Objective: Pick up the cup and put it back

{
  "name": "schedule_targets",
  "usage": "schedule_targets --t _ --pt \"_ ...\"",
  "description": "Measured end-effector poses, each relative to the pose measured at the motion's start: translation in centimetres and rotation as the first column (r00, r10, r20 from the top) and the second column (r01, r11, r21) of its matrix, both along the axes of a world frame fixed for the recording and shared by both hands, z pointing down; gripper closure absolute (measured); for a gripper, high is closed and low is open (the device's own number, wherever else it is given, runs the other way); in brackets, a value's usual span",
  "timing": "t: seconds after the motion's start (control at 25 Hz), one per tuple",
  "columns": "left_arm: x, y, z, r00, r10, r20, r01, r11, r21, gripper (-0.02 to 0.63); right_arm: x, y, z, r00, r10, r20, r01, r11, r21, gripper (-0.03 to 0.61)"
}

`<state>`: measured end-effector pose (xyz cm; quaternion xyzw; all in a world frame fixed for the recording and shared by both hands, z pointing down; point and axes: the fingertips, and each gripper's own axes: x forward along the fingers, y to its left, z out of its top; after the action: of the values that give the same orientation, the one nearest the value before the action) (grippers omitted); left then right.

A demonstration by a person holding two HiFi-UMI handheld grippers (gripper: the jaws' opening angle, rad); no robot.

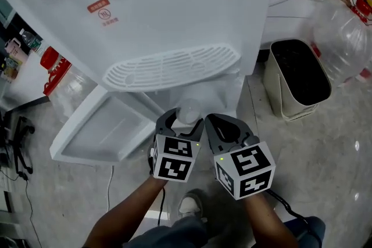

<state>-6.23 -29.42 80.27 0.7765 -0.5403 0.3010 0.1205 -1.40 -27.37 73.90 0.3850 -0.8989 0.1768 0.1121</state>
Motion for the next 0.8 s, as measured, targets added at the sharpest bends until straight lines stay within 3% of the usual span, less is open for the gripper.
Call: schedule_targets --t 0.8 --pt "-2.6 -6.8 6.9 0.999 -0.018 0.031 0.017 1.000 0.023 0.328 -0.7 -2.5 3.6 0.997 0.012 -0.076 -0.011 1.000 0.006 0.557"
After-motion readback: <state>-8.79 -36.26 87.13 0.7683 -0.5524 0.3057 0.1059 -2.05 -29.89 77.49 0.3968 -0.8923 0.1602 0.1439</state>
